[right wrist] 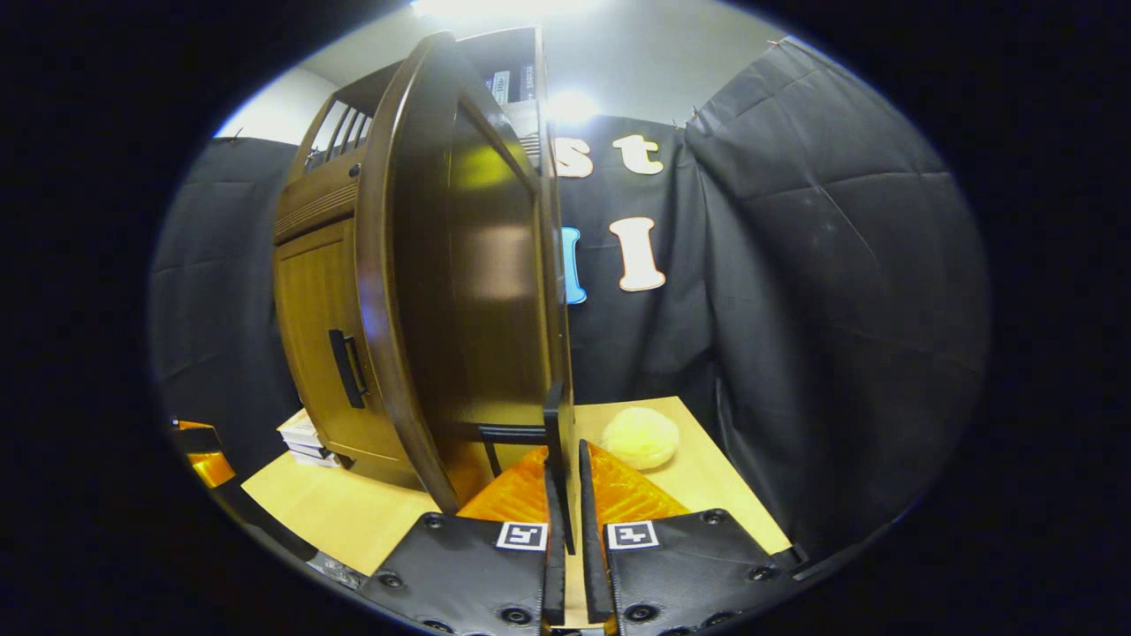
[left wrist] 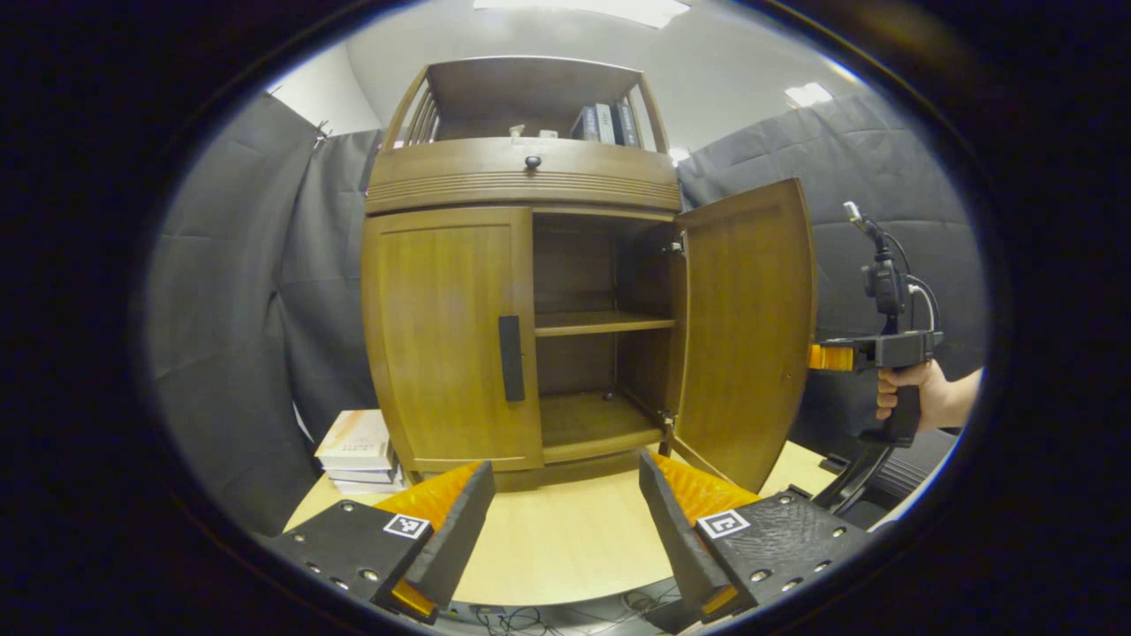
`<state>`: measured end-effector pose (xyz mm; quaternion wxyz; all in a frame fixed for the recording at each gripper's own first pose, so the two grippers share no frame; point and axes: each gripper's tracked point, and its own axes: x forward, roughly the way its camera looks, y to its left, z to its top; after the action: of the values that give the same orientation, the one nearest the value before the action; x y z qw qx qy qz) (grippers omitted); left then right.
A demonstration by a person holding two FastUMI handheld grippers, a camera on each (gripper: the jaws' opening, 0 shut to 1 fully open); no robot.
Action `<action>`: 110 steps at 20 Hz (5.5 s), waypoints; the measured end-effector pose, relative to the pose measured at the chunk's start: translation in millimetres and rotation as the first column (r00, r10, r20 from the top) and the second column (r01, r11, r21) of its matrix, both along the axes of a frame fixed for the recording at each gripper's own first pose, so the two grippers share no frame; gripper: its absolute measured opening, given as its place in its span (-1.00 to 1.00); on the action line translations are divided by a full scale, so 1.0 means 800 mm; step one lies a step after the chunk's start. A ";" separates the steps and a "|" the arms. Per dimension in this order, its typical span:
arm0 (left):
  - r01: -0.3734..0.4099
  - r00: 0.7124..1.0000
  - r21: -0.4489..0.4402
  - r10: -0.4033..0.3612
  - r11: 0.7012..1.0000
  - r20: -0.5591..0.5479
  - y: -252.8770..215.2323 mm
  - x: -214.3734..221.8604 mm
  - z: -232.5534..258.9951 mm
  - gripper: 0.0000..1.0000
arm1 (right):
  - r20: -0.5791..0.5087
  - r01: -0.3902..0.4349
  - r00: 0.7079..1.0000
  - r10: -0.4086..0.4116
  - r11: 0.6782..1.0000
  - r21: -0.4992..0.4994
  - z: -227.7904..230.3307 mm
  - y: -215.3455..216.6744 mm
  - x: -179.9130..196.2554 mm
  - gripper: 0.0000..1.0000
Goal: Open the right door of the double-door shoe cabinet with the right hand, and open the left door with the left hand.
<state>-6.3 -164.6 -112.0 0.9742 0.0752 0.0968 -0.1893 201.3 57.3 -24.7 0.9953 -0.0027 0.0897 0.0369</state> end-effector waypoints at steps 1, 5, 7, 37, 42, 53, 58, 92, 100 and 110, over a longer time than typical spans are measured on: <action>0.009 1.000 -0.002 -0.009 1.000 0.001 -0.006 0.002 0.001 0.86 | -0.003 -0.015 1.000 0.015 1.000 -0.002 -0.001 -0.005 -0.002 -0.79; 0.029 1.000 -0.014 -0.029 0.999 0.005 -0.019 0.012 0.005 0.86 | 0.005 -0.039 0.999 0.039 0.999 -0.018 0.004 -0.014 0.000 -0.78; 0.036 0.999 -0.024 -0.036 0.999 0.002 -0.021 0.016 0.005 0.86 | 0.006 -0.041 0.999 0.041 0.999 -0.016 0.003 -0.013 -0.003 -0.98; -0.064 0.988 0.049 0.057 0.997 0.140 -0.029 0.235 0.033 0.84 | 0.092 0.009 0.996 -0.010 1.000 0.010 0.045 0.093 -0.099 0.86; -0.107 0.989 -0.010 0.107 0.994 0.104 -0.035 0.299 0.015 0.85 | 0.095 -0.037 0.995 0.034 0.999 0.027 0.046 0.135 -0.060 0.86; -0.138 0.986 -0.091 0.145 0.986 0.077 -0.046 0.380 -0.009 0.22 | 0.028 -0.156 0.987 0.156 0.987 -0.030 0.023 0.172 0.001 0.86; -0.129 0.988 -0.142 0.140 0.981 0.071 -0.046 0.383 -0.013 -0.22 | 0.017 -0.148 0.989 0.148 0.989 -0.024 0.018 0.170 0.021 0.86; -0.095 0.991 -0.108 0.104 0.990 0.081 0.022 0.247 -0.003 -0.75 | 0.006 -0.141 0.990 0.141 0.989 0.048 0.002 0.207 -0.018 0.86; -0.094 0.991 -0.101 0.103 0.990 0.089 0.057 0.212 0.004 -0.75 | 0.023 -0.143 0.990 0.142 0.988 0.054 0.007 0.216 -0.029 0.86; -0.116 0.986 -0.111 0.128 0.987 0.108 0.119 0.168 0.012 -0.77 | 0.045 -0.083 0.996 0.081 0.995 0.049 0.013 0.191 -0.034 0.86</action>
<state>128.3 -69.0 -102.7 0.9906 0.0291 0.0352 -0.1293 174.4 210.2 -14.4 0.9944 0.0182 0.0670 0.0799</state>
